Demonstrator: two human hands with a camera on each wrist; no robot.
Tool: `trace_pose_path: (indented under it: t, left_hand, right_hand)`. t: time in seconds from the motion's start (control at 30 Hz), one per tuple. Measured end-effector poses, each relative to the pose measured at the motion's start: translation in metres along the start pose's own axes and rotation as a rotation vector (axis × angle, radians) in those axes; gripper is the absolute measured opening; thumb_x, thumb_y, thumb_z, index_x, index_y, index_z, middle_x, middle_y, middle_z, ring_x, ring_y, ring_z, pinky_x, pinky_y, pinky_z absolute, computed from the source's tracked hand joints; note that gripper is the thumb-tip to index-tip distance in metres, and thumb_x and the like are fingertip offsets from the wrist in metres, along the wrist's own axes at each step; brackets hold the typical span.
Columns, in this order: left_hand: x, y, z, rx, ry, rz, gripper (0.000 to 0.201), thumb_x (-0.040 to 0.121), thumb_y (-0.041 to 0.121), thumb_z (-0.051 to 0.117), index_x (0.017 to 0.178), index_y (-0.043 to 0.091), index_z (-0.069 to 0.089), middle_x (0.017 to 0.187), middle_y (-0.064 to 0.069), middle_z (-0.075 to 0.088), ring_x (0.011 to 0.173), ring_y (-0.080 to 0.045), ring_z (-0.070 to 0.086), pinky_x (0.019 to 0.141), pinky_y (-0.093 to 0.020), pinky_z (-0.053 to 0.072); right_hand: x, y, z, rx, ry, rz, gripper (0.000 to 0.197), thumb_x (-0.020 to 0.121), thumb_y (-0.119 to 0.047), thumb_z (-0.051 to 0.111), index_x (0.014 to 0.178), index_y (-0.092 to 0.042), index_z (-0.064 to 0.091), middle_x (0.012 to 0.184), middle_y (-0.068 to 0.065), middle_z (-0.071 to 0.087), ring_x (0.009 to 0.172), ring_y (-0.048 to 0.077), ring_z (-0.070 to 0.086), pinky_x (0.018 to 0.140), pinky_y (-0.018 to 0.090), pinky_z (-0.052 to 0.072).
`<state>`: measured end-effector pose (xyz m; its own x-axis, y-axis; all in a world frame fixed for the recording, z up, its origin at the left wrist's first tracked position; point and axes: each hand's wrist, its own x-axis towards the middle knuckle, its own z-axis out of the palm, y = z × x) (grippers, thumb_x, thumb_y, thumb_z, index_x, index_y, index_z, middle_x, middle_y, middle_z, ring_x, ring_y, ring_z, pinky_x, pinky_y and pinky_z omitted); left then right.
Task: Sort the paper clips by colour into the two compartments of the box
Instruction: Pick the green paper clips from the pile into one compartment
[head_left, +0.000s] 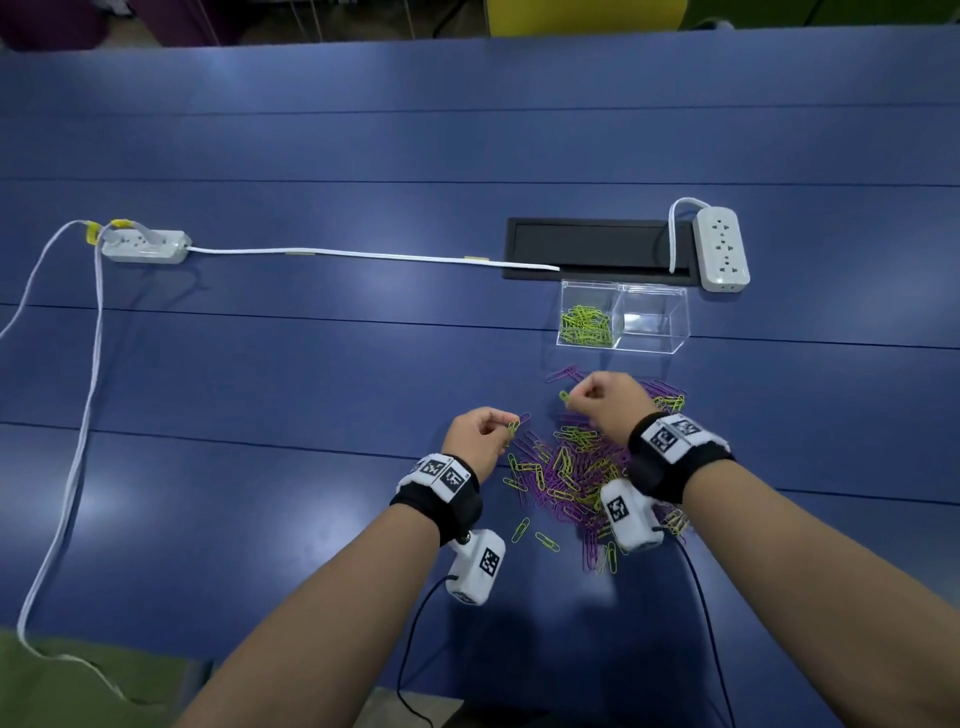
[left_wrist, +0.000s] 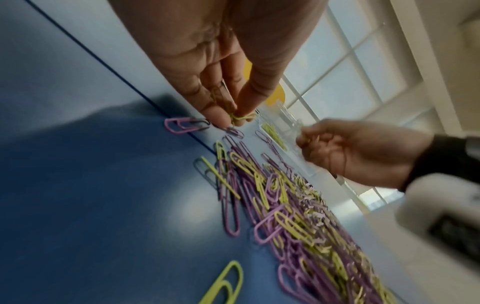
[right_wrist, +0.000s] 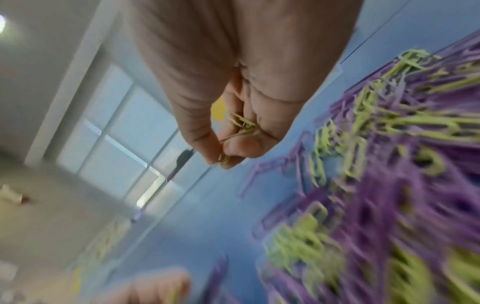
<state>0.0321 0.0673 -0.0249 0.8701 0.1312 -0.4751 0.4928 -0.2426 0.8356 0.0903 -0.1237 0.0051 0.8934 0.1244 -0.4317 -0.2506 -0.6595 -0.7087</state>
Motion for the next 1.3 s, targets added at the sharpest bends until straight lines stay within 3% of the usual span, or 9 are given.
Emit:
trace_pose_path:
  t: [0.17,0.27,0.5,0.63,0.77,0.9,0.97,1.13,1.3]
  left_hand:
    - [0.005,-0.001,0.013,0.102,0.005,0.033,0.017,0.083,0.011,0.065,0.076,0.026,0.069,0.071,0.006,0.065,0.065,-0.01,0.058,0.066,-0.027,0.052]
    - [0.011,0.013,0.02,0.08,0.014,0.037,0.017,0.081,0.01,0.066,0.075,0.026,0.071,0.07,0.004,0.067,0.06,-0.008,0.056,0.059,-0.024,0.047]
    - [0.05,0.087,0.043,0.037,0.056,0.183,0.015,0.081,0.006,0.066,0.082,0.018,0.073,0.082,-0.008,0.072,0.072,-0.013,0.062,0.076,-0.03,0.054]
    - [0.081,0.132,0.06,0.13,0.092,0.292,0.016,0.079,0.007,0.063,0.082,0.019,0.073,0.077,-0.005,0.071,0.07,-0.013,0.061,0.074,-0.026,0.053]
    - [0.102,0.151,0.079,0.407,0.04,0.353,0.021,0.082,0.005,0.056,0.089,0.014,0.074,0.088,-0.007,0.073,0.074,-0.014,0.061,0.076,-0.025,0.053]
    - [0.103,0.15,0.086,0.688,-0.089,0.391,0.035,0.085,0.002,0.046,0.104,0.014,0.072,0.11,-0.005,0.07,0.1,-0.022,0.064,0.088,-0.026,0.05]
    - [0.098,0.147,0.086,0.728,-0.115,0.422,0.037,0.084,0.004,0.047,0.111,0.016,0.07,0.117,-0.004,0.068,0.101,-0.022,0.063,0.089,-0.028,0.05]
    - [0.07,0.123,0.093,0.689,-0.03,0.557,0.021,0.085,0.009,0.056,0.096,0.02,0.069,0.099,0.004,0.061,0.097,-0.014,0.054,0.09,-0.028,0.046]
    - [0.048,0.072,0.109,0.857,-0.242,0.432,0.022,0.093,0.017,0.052,0.108,0.02,0.069,0.107,0.0,0.056,0.103,-0.018,0.056,0.092,-0.031,0.046]
  right_hand:
    - [0.028,-0.019,-0.047,0.277,0.152,0.048,0.006,0.083,-0.012,0.066,0.089,-0.011,0.066,0.076,0.001,0.065,0.058,0.013,0.055,0.065,0.026,0.051]
    - [0.06,-0.03,-0.065,0.092,0.263,0.009,0.01,0.084,-0.01,0.061,0.09,-0.015,0.067,0.088,0.008,0.068,0.075,0.02,0.06,0.073,0.029,0.051]
    - [0.078,-0.038,-0.076,-0.234,0.221,-0.133,0.029,0.088,-0.008,0.05,0.112,-0.013,0.067,0.114,0.008,0.068,0.108,0.024,0.062,0.098,0.031,0.046]
    - [0.067,-0.017,-0.094,-0.032,0.282,-0.15,0.027,0.086,-0.001,0.05,0.104,-0.01,0.069,0.101,0.008,0.071,0.095,0.024,0.067,0.092,0.036,0.051]
    - [0.039,0.019,-0.107,0.011,0.301,-0.093,0.02,0.086,-0.004,0.053,0.09,-0.016,0.068,0.084,0.0,0.068,0.082,0.018,0.065,0.084,0.033,0.054]
    - [0.015,0.059,-0.1,-0.23,0.188,-0.058,0.022,0.087,-0.006,0.051,0.09,-0.017,0.07,0.089,0.002,0.065,0.082,0.017,0.06,0.084,0.028,0.05]
    - [0.012,0.074,-0.093,-0.321,0.141,-0.085,0.023,0.087,-0.005,0.052,0.098,-0.013,0.071,0.096,0.006,0.062,0.092,0.022,0.06,0.086,0.028,0.046]
    - [0.016,0.091,-0.083,-0.369,0.108,-0.103,0.026,0.088,-0.011,0.057,0.113,-0.013,0.066,0.108,0.007,0.054,0.109,0.022,0.051,0.096,0.032,0.044]
    - [0.02,0.093,-0.084,-0.363,0.161,-0.09,0.019,0.089,-0.016,0.059,0.105,-0.012,0.069,0.105,0.006,0.057,0.102,0.022,0.055,0.092,0.034,0.046]
